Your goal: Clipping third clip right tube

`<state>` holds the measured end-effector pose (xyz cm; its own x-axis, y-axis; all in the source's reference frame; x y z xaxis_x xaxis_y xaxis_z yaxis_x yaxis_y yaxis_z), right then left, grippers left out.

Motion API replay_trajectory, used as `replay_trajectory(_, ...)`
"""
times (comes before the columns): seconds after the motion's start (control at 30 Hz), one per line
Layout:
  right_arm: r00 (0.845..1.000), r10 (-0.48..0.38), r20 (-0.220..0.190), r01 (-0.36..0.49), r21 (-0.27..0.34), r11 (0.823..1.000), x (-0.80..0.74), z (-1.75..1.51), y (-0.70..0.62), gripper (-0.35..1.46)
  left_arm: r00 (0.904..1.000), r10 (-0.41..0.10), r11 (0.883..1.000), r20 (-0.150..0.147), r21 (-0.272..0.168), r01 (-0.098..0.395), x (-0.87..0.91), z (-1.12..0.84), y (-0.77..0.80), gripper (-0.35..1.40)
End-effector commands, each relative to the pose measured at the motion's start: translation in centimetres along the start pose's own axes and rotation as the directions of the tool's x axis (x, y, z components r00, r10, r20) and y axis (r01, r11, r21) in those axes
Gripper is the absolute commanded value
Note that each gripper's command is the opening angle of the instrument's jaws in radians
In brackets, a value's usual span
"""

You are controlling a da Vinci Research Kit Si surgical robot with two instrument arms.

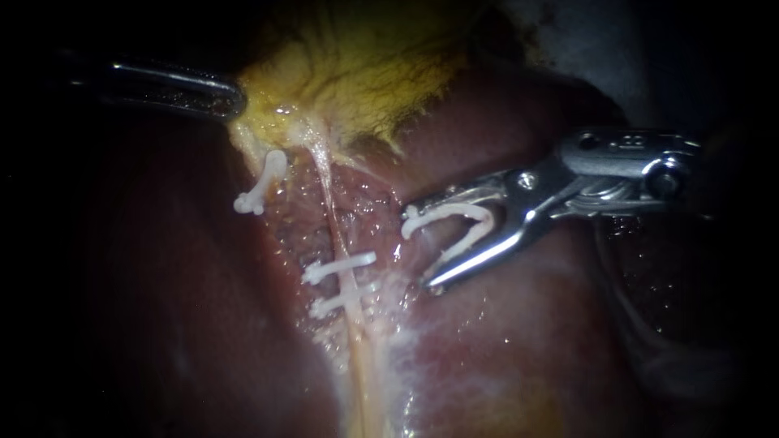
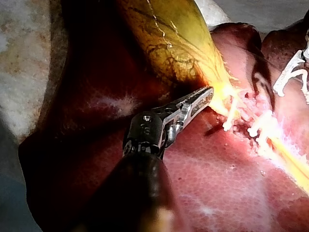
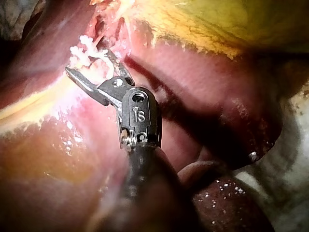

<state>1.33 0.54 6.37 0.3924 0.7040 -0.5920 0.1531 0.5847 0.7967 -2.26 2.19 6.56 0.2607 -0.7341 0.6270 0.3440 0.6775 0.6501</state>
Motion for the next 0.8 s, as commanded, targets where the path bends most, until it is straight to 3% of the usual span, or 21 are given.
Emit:
replay_trajectory(0.03,1.000,0.008,-0.003,-0.008,0.000,1.000,0.00,0.02,0.04,0.54,1.0000,0.000,1.000,0.000,0.000,0.000,0.00,0.00,0.00,-0.35)
replay_trajectory(0.27,0.998,0.060,-0.028,-0.060,-0.002,0.998,-0.06,0.14,0.32,0.54,1.0000,0.000,1.000,0.000,0.002,0.000,0.00,0.01,-0.01,-0.35)
replay_trajectory(0.7,0.990,0.139,-0.036,-0.140,-0.019,0.990,-0.32,0.47,0.68,0.56,1.0000,0.001,1.000,0.000,0.003,-0.001,0.02,0.02,-0.02,-0.35)
replay_trajectory(0.8,0.986,0.156,-0.054,-0.157,-0.014,0.987,-0.37,0.57,0.73,0.56,1.0000,0.001,1.000,-0.001,0.006,-0.001,0.02,0.03,-0.03,-0.35)
